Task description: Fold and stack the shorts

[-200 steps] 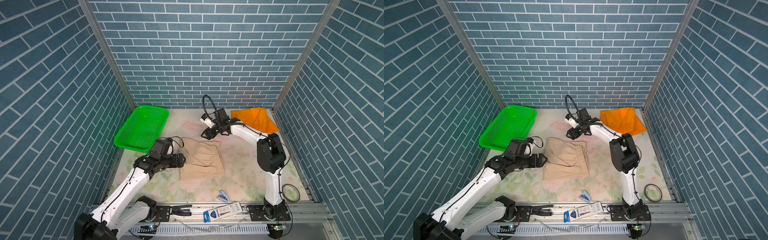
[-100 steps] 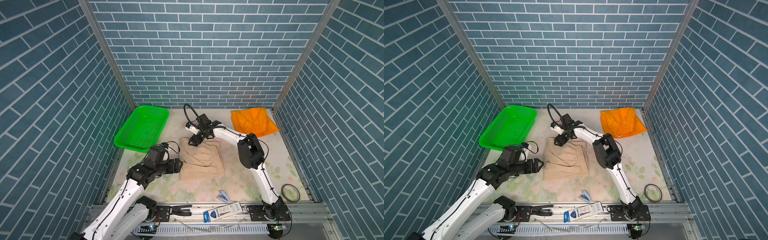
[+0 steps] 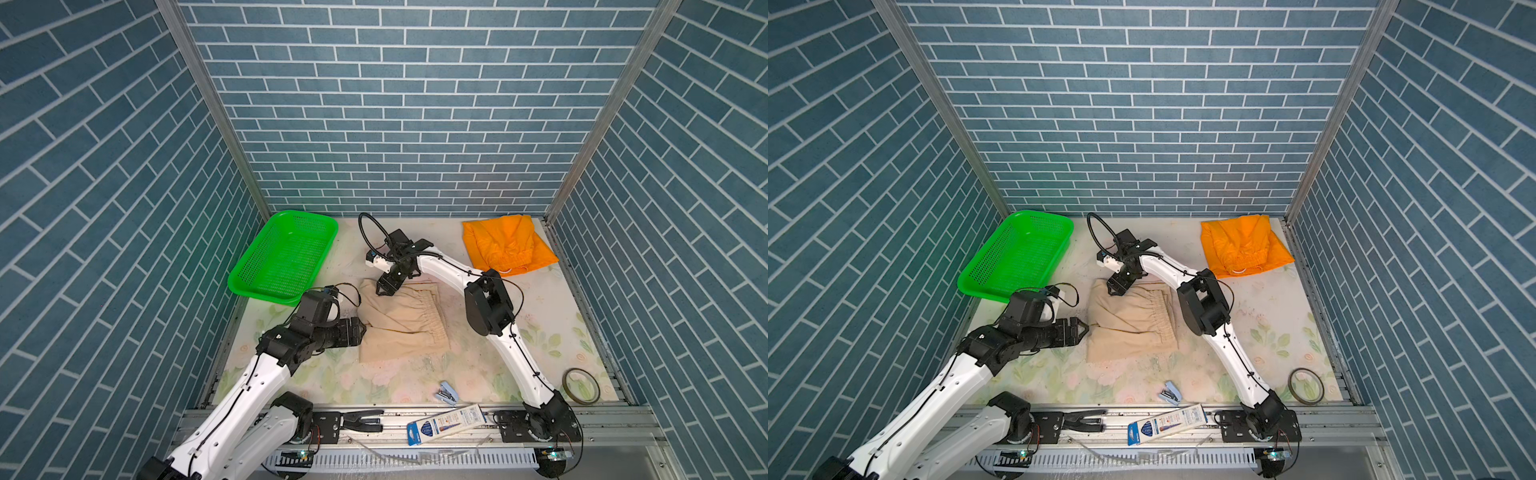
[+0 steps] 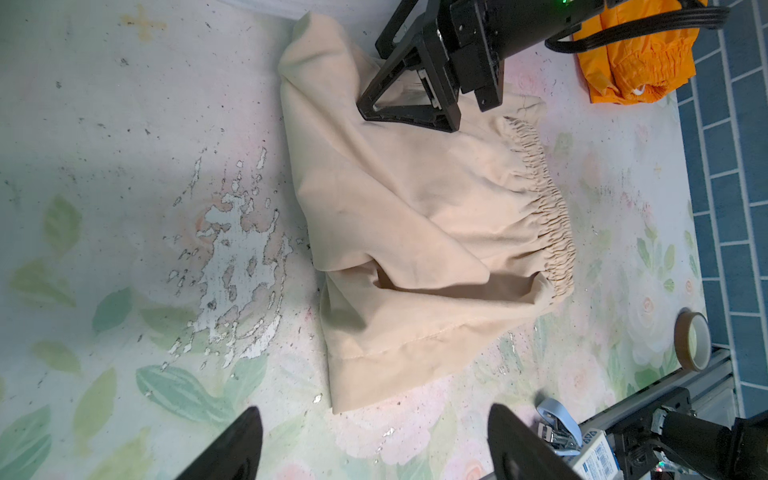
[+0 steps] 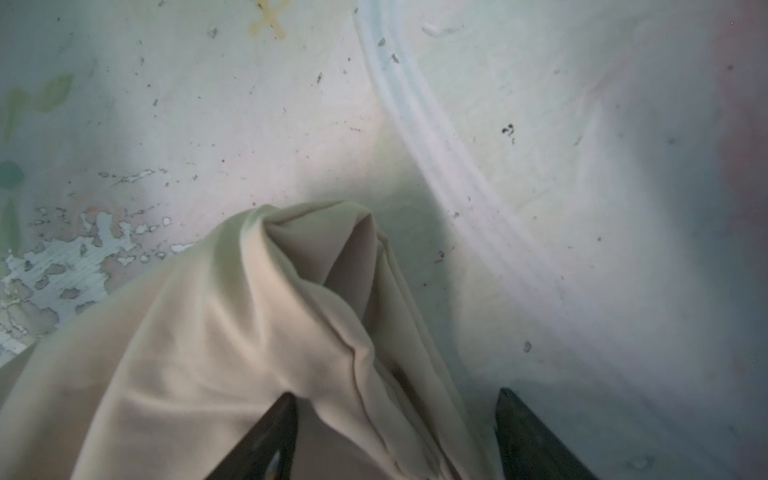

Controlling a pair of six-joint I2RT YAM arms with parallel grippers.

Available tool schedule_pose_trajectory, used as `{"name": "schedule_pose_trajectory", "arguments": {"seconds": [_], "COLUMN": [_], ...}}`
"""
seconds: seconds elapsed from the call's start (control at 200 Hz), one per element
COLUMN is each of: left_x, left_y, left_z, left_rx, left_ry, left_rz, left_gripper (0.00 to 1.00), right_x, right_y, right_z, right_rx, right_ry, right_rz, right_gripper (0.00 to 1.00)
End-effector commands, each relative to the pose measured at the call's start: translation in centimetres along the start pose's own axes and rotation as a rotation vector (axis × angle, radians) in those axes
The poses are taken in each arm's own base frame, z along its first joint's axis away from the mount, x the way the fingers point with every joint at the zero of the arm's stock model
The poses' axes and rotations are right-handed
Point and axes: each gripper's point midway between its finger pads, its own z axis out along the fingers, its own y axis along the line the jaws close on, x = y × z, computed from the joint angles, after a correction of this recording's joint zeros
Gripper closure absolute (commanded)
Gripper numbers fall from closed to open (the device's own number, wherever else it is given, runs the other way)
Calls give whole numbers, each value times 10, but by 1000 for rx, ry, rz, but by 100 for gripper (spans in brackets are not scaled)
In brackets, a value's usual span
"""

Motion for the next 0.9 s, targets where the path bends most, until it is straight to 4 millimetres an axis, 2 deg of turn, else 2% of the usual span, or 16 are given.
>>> {"name": "schedule_pose_trajectory", "arguments": {"seconds": [0.0, 0.125, 0.155, 0.19, 0.26, 0.375, 0.47, 0.605, 0.685, 0.755, 0.765, 0.775, 0.795, 0.895], "left_x": [-2, -2, -2, -2, -2, -2, -2, -6, -7, -8, -8, -8, -8, -6], "left_y": [-1, 0, 0, 0, 1, 3, 4, 4, 4, 5, 5, 6, 6, 9], "left_z": [-1, -1, -1, -1, 0, 2, 4, 6, 9, 11, 11, 12, 13, 19], "left_rx": [3, -3, -3, -4, -9, -17, -23, -24, -31, -39, -40, -42, -45, -56], "left_ry": [-1, -2, -3, -5, -1, 4, 7, 2, 6, 12, 13, 17, 21, 41], "left_rz": [7, 7, 8, 7, 7, 3, 2, 7, 12, 16, 17, 18, 19, 23], "left_gripper": [14, 14, 14, 14, 14, 15, 15, 15, 15, 15, 15, 15, 15, 15], "right_x": [25, 13, 10, 7, 2, -5, 1, 33, 60, 83, 91, 89, 92, 117], "right_y": [13, 22, 23, 21, 8, -30, -70, -134, -162, -173, -175, -174, -172, -160], "right_z": [23, 20, 19, 17, 11, -12, -37, -73, -98, -117, -114, -125, -132, -147], "right_rx": [-83, -144, -152, -149, -122, -85, -20, 187, 278, 339, 345, 356, 368, 427], "right_ry": [82, 31, 21, 8, -18, -105, -178, -244, -298, -340, -332, -350, -361, -349], "right_rz": [20, 36, 38, 47, 89, 227, 342, 494, 617, 711, 727, 728, 739, 756], "right_gripper": [37, 67, 77, 88, 100, 100, 100, 100, 100, 100, 100, 100, 100, 100]}}
